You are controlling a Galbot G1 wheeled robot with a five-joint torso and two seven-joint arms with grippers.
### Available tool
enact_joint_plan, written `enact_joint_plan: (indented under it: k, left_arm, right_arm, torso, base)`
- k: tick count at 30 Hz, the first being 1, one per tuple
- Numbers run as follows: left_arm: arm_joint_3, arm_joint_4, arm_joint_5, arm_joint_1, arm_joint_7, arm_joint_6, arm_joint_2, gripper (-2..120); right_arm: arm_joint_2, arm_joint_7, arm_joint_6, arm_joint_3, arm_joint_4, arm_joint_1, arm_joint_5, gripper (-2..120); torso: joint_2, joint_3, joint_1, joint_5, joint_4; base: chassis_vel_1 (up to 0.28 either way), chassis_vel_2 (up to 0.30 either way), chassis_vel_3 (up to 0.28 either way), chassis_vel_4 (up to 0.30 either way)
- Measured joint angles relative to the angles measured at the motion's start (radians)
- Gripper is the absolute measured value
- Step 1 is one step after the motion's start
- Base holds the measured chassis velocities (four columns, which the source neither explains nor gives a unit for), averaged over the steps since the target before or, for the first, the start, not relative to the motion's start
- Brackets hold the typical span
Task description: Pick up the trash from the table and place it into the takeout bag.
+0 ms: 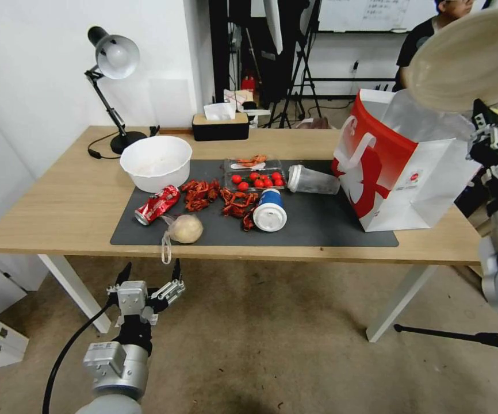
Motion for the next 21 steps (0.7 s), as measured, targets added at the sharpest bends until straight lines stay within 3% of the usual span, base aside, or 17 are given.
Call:
enact_joint_plan:
  k: [7, 11, 15, 19, 21]
  left_arm:
    - [0.004, 0.003, 0.008, 0.006, 0.003, -0.005, -0.008, 100]
    - [0.004, 0.004, 0.011, 0.008, 0.003, -0.006, -0.011, 100]
    - [0.004, 0.004, 0.013, 0.01, 0.004, -0.006, -0.014, 100]
    - [0.005, 0.003, 0.017, 0.013, 0.004, -0.007, -0.018, 100]
    - [0.005, 0.002, 0.018, 0.013, 0.004, -0.007, -0.019, 100]
  right_arm:
    - [-0.061, 0.044, -0.063, -0.058, -0.134, 0.106, -0.026, 1]
    - [-0.062, 0.04, -0.098, -0.077, -0.138, 0.112, -0.007, 19]
    - [-0.061, 0.036, -0.102, -0.084, -0.138, 0.112, -0.003, 29]
    - [-0.057, 0.024, -0.105, -0.091, -0.132, 0.109, 0.002, 49]
    - [-0.056, 0.023, -0.104, -0.091, -0.131, 0.108, 0.002, 52]
  torso:
    - [0.0, 0.0, 0.0, -0.0001, 0.0001]
    - [0.0, 0.0, 0.0, -0.0002, 0.0]
    - [0.0, 0.0, 0.0, -0.0001, 0.0]
    - [0.0, 0.0, 0.0, -0.0002, 0.0]
    - [0.0, 0.0, 0.0, -0.0002, -0.0001]
  base:
    - [0.0, 0.0, 0.0, 0.0]
    - [0.0, 0.0, 0.0, 0.0]
    - [0.0, 0.0, 0.0, 0.0]
    - [0.0, 0.0, 0.0, 0.0]
    - [0.0, 0.0, 0.0, 0.0]
